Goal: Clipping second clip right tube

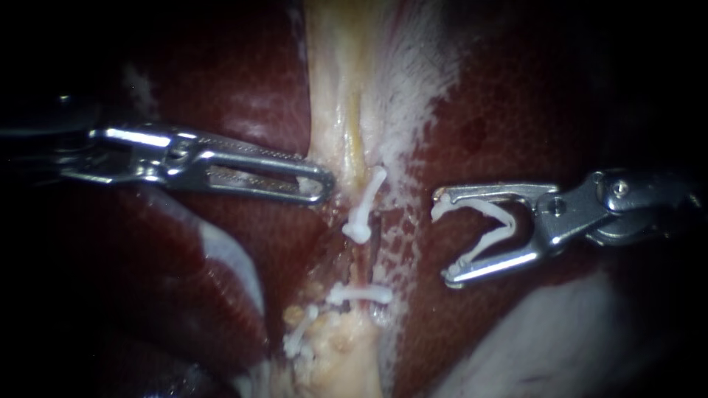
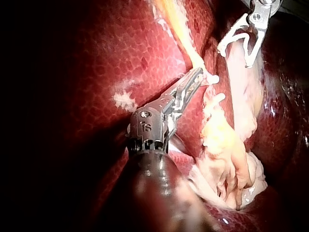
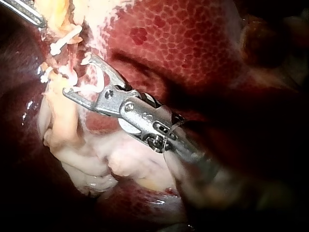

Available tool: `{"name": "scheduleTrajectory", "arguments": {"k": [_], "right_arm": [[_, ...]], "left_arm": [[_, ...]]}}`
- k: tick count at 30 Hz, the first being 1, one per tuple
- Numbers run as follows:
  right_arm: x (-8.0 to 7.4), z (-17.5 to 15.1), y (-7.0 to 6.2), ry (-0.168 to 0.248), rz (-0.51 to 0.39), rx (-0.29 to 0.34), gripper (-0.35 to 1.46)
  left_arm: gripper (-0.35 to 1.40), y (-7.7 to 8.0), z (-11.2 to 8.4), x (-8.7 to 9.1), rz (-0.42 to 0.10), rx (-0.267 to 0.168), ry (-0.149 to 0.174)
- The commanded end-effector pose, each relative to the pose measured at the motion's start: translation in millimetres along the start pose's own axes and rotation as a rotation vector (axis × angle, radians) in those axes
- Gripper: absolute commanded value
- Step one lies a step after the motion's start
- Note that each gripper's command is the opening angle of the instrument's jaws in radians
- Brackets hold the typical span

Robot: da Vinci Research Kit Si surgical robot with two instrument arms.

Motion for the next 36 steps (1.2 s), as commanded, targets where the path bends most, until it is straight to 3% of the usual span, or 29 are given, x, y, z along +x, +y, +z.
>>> {"name": "scheduleTrajectory", "arguments": {"k": [1,9,17,21,27,36], "right_arm": [[0.0,0.0,0.0,0.0,0.0,0.0,0.6],[-1.6,2.3,-0.5,-0.004,-0.012,-0.01,0.6],[-5.5,8.2,-1.6,-0.013,0.007,0.026,0.6],[-6.6,10.7,-1.8,-0.017,0.019,0.046,0.6],[-6.8,12.3,-1.7,-0.019,0.018,0.062,0.6],[-6.8,12.3,-1.6,-0.019,0.018,0.062,0.6]], "left_arm": [[-0.16,0.0,0.0,0.0,0.0,0.0,0.0],[-0.16,0.1,-1.1,0.0,0.001,0.007,0.003],[-0.16,-0.2,-4.9,-1.4,-0.008,-0.006,-0.003],[-0.16,-0.4,-7.3,-2.6,-0.017,-0.019,-0.015],[-0.16,-0.8,-10.0,-3.7,-0.028,-0.031,-0.035],[-0.16,-2.9,-12.2,-4.9,-0.021,-0.031,-0.054]]}}
